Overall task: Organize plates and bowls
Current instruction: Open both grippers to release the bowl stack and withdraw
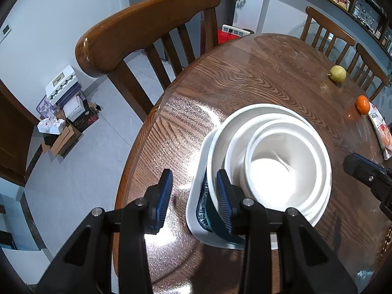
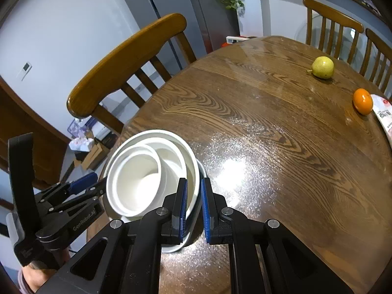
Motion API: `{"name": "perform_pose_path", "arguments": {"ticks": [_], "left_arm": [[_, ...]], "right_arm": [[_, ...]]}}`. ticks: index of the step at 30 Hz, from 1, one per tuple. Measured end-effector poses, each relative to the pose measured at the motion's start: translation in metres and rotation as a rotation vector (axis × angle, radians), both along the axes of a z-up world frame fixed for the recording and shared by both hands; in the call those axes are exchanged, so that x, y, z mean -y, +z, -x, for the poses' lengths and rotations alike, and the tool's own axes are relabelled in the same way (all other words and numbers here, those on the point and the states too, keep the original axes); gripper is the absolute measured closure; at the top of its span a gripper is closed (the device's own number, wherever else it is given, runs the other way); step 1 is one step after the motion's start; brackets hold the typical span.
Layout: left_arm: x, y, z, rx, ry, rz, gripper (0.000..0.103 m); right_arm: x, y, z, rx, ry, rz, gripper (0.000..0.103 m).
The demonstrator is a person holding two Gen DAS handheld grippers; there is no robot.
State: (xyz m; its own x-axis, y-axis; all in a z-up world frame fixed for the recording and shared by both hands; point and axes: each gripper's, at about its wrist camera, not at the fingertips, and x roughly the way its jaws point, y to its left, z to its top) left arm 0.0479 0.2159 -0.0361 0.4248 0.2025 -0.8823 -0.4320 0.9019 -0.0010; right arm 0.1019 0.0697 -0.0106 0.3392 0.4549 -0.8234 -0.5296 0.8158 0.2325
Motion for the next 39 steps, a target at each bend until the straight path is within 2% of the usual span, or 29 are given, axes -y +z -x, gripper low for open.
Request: {"name": "perform_pose_path", "arguments": {"ticks": [3,8,15,18,20,22,25,29,33,39], "left_arm": [[0.001,0.002,0.003,0.006,0.003,-0.009,0.065],[0.002,0.006,0.01,0.019,0.008,-0.007,0.053],[0.009,0.012,0.018,0.037,-0.001,-0.016,0.05],[0.013,0.017,0.022,0.053,-0.006,-0.021,0.036],[0.017,0.02,0.026,0.061,-0.016,-0.032,0.033],[0.021,0.023,0.029,0.066,-0.024,-0.036,0.031],[0.026,0.027,0.034,0.075,-0.033,-0.042,0.023],[0.033,0.031,0.04,0.085,-0.044,-0.058,0.019],[0.039,0.035,0.048,0.103,-0.044,-0.067,0.012],[0.045,0.04,0.058,0.119,-0.034,-0.083,0.003]], "right_arm": [[0.002,0.001,0.004,0.003,0.004,-0.003,0.092],[0.004,0.004,0.009,0.011,0.013,-0.008,0.092],[0.006,0.009,0.019,0.022,0.034,-0.025,0.092],[0.006,0.011,0.025,0.029,0.052,-0.033,0.092],[0.006,0.012,0.03,0.035,0.067,-0.027,0.087],[0.007,0.012,0.035,0.044,0.083,-0.022,0.072],[0.008,0.014,0.042,0.061,0.109,-0.023,0.061],[0.008,0.018,0.054,0.09,0.163,-0.016,0.054],[0.01,0.024,0.065,0.121,0.205,-0.015,0.043],[0.012,0.03,0.078,0.178,0.252,0.011,0.042]]}}
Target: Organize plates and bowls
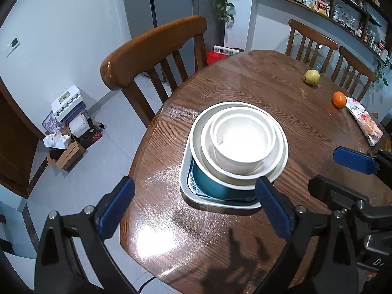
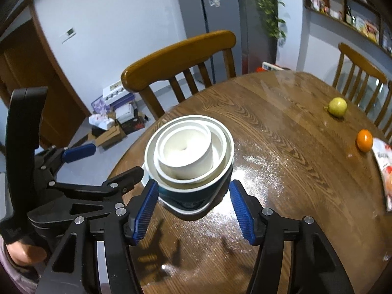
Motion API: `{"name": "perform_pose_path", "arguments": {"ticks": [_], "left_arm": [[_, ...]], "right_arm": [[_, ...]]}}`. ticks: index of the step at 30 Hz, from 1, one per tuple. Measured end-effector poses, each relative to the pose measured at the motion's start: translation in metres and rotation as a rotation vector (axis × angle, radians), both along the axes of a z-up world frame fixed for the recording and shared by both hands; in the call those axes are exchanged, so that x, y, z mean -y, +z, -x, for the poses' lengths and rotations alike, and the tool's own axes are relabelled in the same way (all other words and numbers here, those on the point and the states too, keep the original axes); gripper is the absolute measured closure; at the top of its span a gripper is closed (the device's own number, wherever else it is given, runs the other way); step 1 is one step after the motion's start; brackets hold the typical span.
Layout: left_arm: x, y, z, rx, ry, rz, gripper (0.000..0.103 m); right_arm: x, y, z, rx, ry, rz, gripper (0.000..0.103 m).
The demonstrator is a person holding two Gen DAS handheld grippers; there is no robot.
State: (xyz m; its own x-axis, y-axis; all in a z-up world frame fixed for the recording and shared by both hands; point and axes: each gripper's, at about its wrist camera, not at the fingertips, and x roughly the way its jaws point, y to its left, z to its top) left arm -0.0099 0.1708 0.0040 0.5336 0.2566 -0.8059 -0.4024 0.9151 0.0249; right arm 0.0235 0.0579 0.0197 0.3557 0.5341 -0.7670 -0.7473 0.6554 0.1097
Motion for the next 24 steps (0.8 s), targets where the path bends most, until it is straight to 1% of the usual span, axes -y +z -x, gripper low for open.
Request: {"name": "perform_pose_path", "arguments": {"ticks": [2,4,7,14,17,19,21,24], "left_arm": [[0.002,0.002,0.002,0.006,0.008,-0.008,0.001],[0.003,0.005,0.006,0.017,0.018,-0.019,0.001],[0.005,0.008,0.011,0.031,0.024,-0.04,0.001],[0.008,0.013,0.022,0.06,0.053,-0.081,0.001],[0.005,0.014,0.026,0.071,0.054,-0.055,0.001],[0.005,0.013,0.027,0.07,0.06,-0.061,0.001],[0.004,0.012,0.029,0.071,0.053,-0.035,0.001],[0.004,0.009,0.03,0.053,0.054,-0.027,0.001]], "right_arm": [[0.001,0.0,0.003,0.006,0.012,0.003,0.04],[0.003,0.0,0.005,0.024,0.013,0.012,0.03],[0.007,0.0,0.01,0.064,0.015,0.021,0.017],[0.012,-0.002,0.013,0.073,0.029,0.02,0.016],[0.014,-0.003,0.014,0.066,0.03,0.016,0.016],[0.015,-0.004,0.014,0.061,0.031,0.013,0.016],[0.014,-0.005,0.015,0.054,0.036,0.013,0.016],[0.012,-0.006,0.016,0.049,0.046,0.009,0.016]]}}
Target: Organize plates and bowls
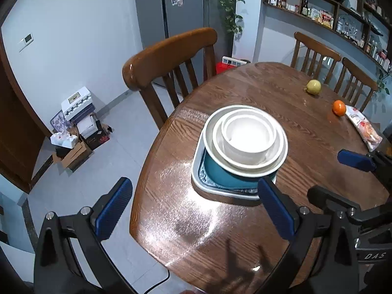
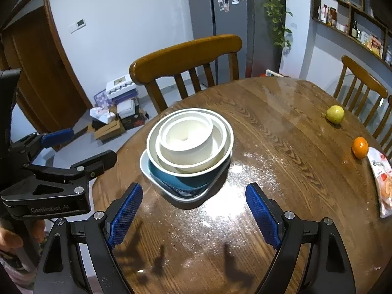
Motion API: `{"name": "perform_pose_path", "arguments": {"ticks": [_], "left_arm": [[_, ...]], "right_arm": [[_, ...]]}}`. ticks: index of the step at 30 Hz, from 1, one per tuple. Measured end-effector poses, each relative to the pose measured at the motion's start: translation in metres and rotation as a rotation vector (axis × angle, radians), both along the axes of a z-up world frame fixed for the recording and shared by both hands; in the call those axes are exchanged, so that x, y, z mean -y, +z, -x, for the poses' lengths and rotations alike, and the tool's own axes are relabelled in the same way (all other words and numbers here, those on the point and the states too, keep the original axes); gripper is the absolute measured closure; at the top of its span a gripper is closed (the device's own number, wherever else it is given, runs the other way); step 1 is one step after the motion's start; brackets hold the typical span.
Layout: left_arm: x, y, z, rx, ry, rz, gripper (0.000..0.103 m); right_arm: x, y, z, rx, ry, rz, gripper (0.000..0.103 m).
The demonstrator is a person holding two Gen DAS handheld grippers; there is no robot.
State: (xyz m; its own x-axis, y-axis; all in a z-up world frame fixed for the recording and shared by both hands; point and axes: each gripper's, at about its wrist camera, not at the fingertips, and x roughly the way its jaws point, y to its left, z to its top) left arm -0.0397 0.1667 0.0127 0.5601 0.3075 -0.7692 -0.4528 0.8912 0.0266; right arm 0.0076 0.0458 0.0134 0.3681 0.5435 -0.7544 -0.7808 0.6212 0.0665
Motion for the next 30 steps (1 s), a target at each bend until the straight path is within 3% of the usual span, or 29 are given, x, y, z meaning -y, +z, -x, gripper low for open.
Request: {"name": "perform_pose_path", "arguments": {"ticks": [30], "left_arm": [[0.0035,-0.0101,0.0018,-0.065,0.004,-0.025,0.001]], "right_arm": [[-0.0094,-0.006,0.003,-0.025,0.013,0.012,0.016]]}}
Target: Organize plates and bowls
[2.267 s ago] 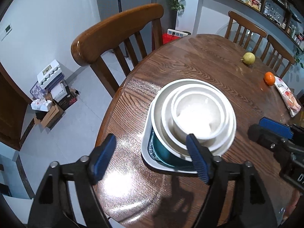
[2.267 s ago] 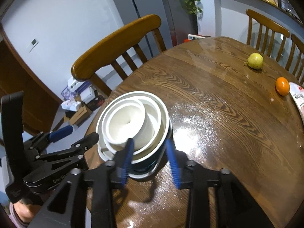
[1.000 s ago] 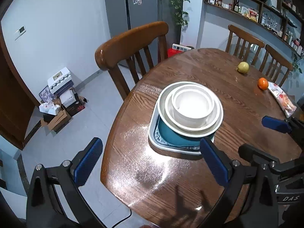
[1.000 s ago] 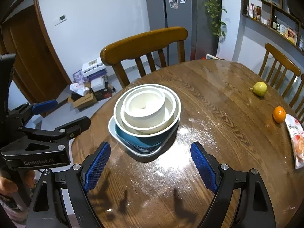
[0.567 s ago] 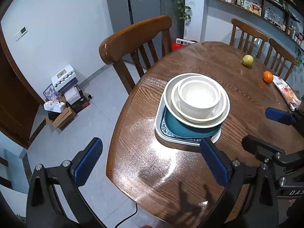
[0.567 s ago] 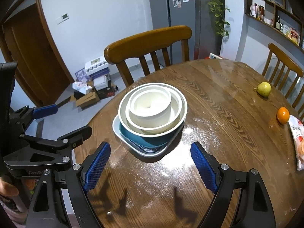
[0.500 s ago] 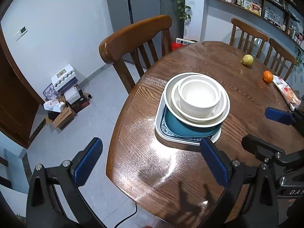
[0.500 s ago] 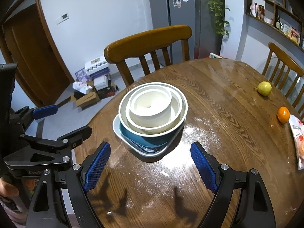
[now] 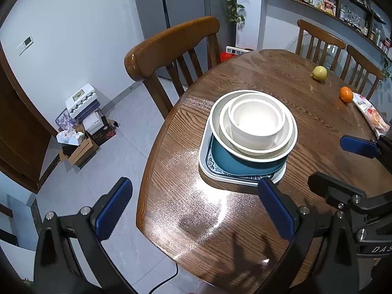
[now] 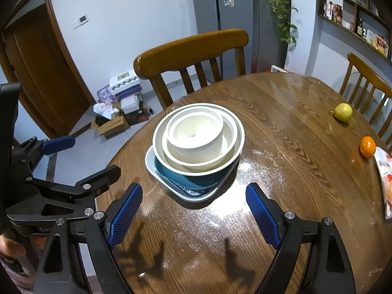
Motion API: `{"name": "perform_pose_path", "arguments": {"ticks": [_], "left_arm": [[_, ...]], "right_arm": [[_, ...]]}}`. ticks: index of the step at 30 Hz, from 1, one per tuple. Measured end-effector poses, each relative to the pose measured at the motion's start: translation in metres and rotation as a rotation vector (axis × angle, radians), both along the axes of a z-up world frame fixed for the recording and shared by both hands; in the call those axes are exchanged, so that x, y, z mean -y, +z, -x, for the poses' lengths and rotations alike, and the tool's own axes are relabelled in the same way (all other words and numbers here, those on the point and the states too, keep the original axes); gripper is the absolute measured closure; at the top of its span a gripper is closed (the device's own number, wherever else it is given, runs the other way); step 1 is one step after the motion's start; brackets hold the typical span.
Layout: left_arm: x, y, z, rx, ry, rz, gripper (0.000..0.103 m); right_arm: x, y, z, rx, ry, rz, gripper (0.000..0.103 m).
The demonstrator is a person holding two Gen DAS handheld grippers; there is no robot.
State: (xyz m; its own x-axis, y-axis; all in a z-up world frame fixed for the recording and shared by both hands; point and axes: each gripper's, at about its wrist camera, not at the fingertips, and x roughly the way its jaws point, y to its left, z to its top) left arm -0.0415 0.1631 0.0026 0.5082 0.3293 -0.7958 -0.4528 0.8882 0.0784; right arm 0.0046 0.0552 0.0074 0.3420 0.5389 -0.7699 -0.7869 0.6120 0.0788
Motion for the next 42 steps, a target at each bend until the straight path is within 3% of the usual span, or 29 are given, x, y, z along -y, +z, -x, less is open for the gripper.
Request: {"name": "perform_pose_path", "arguments": {"ticks": [42], "left_arm": [[0.002,-0.001,-0.011,0.001,-0.011,-0.019,0.001]], "right_arm": [[-0.001,-0.001,-0.007,-0.009,-0.013,-0.001,0.016]]}}
